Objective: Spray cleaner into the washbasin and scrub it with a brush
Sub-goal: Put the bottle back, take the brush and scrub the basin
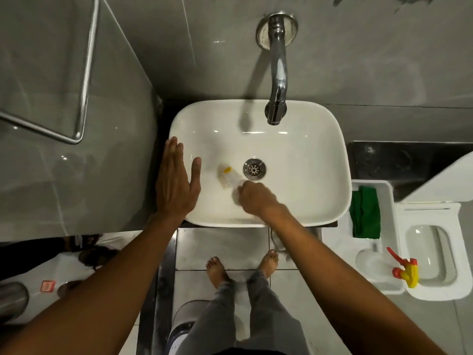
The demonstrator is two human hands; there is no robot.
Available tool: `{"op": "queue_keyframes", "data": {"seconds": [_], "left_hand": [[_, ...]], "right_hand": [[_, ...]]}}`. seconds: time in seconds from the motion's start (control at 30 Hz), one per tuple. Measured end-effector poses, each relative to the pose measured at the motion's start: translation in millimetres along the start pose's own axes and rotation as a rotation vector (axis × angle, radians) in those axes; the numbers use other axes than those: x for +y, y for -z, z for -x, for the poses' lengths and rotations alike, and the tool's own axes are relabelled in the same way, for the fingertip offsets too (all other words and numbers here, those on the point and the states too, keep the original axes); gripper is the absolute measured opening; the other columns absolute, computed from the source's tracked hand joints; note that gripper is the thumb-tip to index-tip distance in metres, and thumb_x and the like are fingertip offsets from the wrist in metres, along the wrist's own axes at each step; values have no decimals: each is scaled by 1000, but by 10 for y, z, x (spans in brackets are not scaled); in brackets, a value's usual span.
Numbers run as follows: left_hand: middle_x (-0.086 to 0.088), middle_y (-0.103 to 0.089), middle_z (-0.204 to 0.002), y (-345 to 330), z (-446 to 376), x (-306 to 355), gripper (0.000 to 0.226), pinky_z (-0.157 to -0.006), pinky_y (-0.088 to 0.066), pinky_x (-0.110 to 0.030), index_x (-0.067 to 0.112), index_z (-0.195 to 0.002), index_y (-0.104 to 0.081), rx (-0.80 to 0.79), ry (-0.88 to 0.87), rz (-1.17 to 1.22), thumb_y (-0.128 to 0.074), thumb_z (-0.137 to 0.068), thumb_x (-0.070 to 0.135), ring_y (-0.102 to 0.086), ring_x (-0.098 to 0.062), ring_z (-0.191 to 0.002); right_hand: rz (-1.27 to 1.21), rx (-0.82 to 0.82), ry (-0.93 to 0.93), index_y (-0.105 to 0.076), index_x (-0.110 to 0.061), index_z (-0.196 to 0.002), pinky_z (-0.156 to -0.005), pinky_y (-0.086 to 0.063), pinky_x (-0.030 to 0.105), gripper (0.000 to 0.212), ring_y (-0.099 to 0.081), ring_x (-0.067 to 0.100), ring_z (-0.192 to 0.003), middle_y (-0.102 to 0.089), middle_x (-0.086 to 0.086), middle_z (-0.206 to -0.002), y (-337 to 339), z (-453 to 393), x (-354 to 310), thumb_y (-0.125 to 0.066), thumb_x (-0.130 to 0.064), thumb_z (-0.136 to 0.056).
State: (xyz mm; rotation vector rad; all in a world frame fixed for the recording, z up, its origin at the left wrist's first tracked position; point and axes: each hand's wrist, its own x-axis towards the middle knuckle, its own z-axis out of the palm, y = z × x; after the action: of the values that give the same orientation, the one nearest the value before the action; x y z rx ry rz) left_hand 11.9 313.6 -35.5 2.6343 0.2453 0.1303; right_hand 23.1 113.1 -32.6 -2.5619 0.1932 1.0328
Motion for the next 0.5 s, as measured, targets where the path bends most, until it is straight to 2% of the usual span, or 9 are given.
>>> {"op": "queue_keyframes", "data": {"seconds": [0.1, 0.17, 0.23, 0.3, 0.37, 0.43, 0.5], "left_hand": [[-9, -22, -179, 27, 0, 7, 68, -134, -24, -37, 7, -167, -30, 0, 12, -1, -37, -113, 47, -19, -25, -167], [-9, -23, -178, 35, 2, 18, 65, -134, -25, -38, 6, -167, -31, 9, 17, 11, -40, -114, 43, -20, -25, -167], [-9, -24, -178, 26, -3, 31, 64, -133, -25, -37, 6, -166, -32, 13, 17, 20, -41, -114, 42, -21, -25, -167], [-9, -25, -178, 13, -4, 31, 64, -133, -25, -36, 6, -166, -32, 15, 17, 17, -40, -114, 42, -21, -25, -166], [-9, -26, -178, 10, -3, 25, 65, -132, -25, -36, 7, -166, -32, 11, 23, 20, -39, -113, 44, -23, -26, -166], [-9, -26, -178, 17, -5, 27, 67, -131, -25, -35, 9, -167, -31, 6, 29, 24, -37, -112, 47, -24, -27, -166], [-9, -26, -178, 16, -6, 31, 68, -131, -24, -34, 9, -167, -31, 6, 31, 27, -36, -111, 47, -24, -27, -166]], "right_hand": [[-39, 177, -237, -59, 3, -141, -109, -49, 43, 43, -61, 42, -136, -63, 24, -145, 462, -308, 418, -39, -20, -110], [-4, 211, -346, -58, 4, -143, -108, -48, 42, 44, -59, 42, -137, -61, 25, -146, 642, -366, 598, -35, -20, -113], [20, 156, -258, -60, 3, -141, -107, -50, 43, 44, -61, 43, -135, -64, 25, -143, 583, -262, 440, -37, -20, -112], [-1, 66, -115, -64, -2, -138, -105, -53, 43, 44, -66, 42, -130, -69, 22, -138, 305, -105, 167, -45, -29, -109], [-9, -10, -14, -64, -4, -134, -98, -54, 41, 46, -69, 41, -124, -71, 20, -134, 41, 44, -41, -44, -38, -109], [-31, -36, 2, -62, -3, -134, -94, -52, 40, 46, -69, 41, -124, -70, 20, -133, -13, 56, -122, -41, -37, -111], [-142, 62, -88, -59, -1, -137, -103, -52, 43, 45, -65, 41, -131, -68, 23, -138, 162, -142, -66, -38, -33, -112]]}}
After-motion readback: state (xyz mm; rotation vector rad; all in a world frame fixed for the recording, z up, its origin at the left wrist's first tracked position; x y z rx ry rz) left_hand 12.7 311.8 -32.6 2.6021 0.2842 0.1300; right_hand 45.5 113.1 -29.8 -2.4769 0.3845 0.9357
